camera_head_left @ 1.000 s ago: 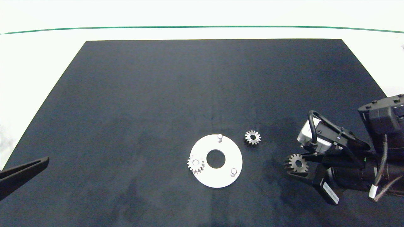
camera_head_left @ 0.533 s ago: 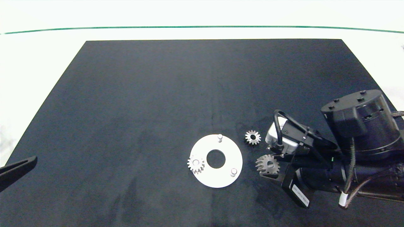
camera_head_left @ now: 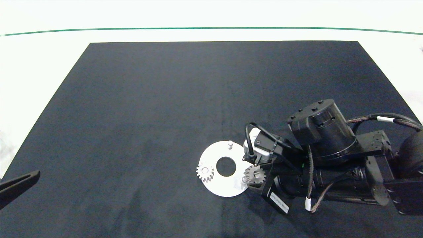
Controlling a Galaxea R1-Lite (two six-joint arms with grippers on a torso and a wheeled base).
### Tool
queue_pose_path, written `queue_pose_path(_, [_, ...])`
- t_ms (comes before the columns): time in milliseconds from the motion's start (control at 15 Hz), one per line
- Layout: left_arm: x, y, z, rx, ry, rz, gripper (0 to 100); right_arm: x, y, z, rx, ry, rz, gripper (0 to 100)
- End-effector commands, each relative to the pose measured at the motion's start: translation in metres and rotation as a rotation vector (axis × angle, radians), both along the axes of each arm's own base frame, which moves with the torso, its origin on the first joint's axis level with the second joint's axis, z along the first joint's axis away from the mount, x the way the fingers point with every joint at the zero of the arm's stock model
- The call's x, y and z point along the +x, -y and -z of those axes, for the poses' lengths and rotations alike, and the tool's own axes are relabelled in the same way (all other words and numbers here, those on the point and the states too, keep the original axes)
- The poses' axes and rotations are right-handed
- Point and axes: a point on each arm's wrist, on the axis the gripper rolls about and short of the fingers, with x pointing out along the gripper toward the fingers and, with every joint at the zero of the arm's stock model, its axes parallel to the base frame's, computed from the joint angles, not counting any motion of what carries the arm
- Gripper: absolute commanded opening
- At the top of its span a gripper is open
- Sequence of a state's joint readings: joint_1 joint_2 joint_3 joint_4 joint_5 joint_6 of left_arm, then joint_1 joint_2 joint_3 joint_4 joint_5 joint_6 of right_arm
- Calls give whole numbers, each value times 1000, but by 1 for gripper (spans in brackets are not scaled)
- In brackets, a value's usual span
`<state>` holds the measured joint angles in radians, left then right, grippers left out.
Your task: Install three planetary gears onto the carrier pins
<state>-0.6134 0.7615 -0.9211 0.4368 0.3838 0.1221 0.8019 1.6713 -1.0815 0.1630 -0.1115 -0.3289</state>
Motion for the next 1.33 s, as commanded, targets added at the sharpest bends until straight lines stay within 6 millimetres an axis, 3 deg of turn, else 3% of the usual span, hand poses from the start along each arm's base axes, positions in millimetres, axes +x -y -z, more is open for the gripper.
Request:
queue_pose_path(67, [0,0,2,6,-6,-2,100,6,-11,5,-11,-7,-14,25])
queue_pose_path(1333, [-4,-3,16,16,-24,-3,100,0,-16,11,-47,-23,-27,25])
